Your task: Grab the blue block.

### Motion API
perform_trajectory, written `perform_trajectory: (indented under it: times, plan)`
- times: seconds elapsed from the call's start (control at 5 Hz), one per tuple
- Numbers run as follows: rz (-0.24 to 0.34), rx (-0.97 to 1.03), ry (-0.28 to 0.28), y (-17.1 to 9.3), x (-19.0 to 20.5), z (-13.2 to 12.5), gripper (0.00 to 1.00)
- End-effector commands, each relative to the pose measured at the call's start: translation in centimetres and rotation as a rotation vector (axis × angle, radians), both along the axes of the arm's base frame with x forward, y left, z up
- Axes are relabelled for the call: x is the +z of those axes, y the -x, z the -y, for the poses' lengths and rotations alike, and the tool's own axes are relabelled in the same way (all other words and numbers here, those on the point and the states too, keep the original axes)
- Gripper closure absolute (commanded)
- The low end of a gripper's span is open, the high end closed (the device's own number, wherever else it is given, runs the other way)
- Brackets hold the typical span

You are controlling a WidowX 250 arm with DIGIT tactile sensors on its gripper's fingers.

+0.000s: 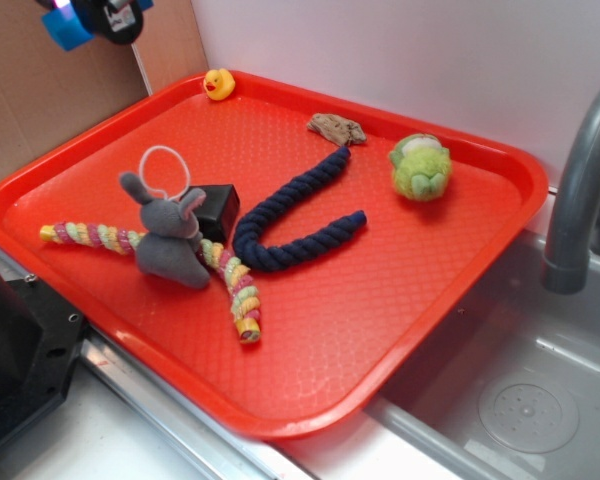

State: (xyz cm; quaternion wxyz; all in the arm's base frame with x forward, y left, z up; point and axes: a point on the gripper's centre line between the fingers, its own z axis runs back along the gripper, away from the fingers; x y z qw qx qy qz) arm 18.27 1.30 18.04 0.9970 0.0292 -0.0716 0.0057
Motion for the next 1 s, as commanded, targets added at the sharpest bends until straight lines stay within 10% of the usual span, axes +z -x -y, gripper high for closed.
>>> perform_trajectory:
  times: [0.0,0.8]
  plan:
    - [0.018,0.025,0.009,-1.8,0.4,-2.6,1.0]
    - [-0.003,0.062,-0.006,-2.8,-1.2,-3.0,1.0]
